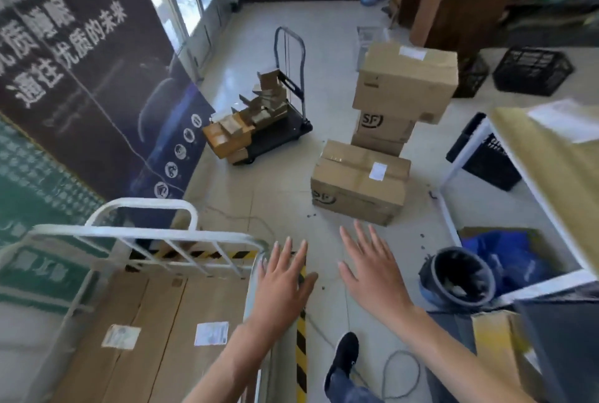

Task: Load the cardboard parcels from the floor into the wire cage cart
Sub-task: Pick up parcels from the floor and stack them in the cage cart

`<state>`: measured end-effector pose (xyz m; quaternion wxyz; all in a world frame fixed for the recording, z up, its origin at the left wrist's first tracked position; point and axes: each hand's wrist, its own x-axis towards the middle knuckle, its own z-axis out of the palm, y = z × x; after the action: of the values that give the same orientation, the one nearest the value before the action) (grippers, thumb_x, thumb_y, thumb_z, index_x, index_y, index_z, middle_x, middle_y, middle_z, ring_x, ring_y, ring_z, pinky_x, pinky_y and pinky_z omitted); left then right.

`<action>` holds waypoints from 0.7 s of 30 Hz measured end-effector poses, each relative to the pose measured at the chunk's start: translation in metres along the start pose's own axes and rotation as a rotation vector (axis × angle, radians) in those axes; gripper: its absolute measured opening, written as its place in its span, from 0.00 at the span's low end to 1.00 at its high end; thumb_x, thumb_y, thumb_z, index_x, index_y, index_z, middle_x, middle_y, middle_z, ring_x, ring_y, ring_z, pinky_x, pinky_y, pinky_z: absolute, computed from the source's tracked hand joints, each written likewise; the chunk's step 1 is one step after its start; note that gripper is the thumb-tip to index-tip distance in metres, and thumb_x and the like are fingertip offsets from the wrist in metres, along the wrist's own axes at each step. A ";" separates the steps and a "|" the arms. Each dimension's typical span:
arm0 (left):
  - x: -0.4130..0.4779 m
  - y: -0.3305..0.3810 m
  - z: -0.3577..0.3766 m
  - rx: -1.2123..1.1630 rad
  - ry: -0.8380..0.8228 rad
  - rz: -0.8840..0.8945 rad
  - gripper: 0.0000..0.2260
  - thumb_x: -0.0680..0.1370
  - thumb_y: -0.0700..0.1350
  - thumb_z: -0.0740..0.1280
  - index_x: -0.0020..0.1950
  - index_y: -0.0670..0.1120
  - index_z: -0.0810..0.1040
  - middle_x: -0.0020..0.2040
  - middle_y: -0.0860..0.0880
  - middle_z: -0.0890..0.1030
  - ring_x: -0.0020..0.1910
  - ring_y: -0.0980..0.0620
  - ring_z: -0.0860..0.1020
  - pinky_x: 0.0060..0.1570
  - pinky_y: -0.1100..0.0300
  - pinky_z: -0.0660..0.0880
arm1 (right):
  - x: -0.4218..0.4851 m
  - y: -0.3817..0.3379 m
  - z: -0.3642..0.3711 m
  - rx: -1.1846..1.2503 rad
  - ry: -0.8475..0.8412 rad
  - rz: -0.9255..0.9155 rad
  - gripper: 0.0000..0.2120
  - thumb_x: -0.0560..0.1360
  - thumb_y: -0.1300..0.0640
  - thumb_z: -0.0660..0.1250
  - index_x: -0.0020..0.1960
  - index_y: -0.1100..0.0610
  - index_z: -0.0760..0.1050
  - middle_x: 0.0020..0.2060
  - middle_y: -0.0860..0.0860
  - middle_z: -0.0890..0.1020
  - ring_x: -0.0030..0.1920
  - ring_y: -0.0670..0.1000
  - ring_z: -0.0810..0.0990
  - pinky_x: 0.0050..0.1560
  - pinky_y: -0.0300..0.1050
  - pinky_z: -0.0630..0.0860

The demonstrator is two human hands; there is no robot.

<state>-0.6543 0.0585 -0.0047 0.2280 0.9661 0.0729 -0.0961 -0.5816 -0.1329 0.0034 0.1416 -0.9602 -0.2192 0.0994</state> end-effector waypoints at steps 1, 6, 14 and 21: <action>0.021 0.013 0.000 0.002 -0.007 0.014 0.29 0.83 0.63 0.52 0.81 0.60 0.43 0.82 0.51 0.43 0.80 0.49 0.37 0.78 0.42 0.44 | 0.012 0.015 -0.006 0.030 0.015 0.034 0.31 0.83 0.41 0.47 0.81 0.45 0.39 0.80 0.48 0.38 0.80 0.54 0.37 0.78 0.54 0.42; 0.100 0.064 0.008 -0.041 -0.023 0.017 0.29 0.82 0.63 0.51 0.80 0.61 0.42 0.82 0.53 0.44 0.78 0.53 0.35 0.77 0.44 0.42 | 0.053 0.080 -0.029 0.187 0.078 0.178 0.32 0.83 0.41 0.50 0.80 0.44 0.37 0.78 0.46 0.38 0.80 0.52 0.37 0.78 0.53 0.43; 0.219 0.120 0.017 -0.071 -0.102 0.045 0.29 0.83 0.62 0.51 0.81 0.59 0.44 0.82 0.51 0.44 0.80 0.49 0.40 0.76 0.42 0.45 | 0.130 0.143 -0.044 0.288 0.083 0.274 0.31 0.83 0.41 0.50 0.80 0.42 0.39 0.80 0.46 0.39 0.80 0.52 0.38 0.79 0.55 0.43; 0.360 0.130 0.028 -0.091 -0.161 0.080 0.29 0.83 0.62 0.51 0.81 0.59 0.45 0.82 0.51 0.45 0.81 0.48 0.40 0.76 0.42 0.45 | 0.229 0.196 -0.041 0.281 0.088 0.386 0.31 0.83 0.40 0.50 0.81 0.44 0.41 0.80 0.46 0.40 0.80 0.51 0.38 0.78 0.51 0.41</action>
<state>-0.2853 -0.0348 -0.0528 0.2804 0.9461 0.0198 -0.1610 -0.2920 -0.2092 -0.0492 0.2615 -0.9586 -0.0091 0.1121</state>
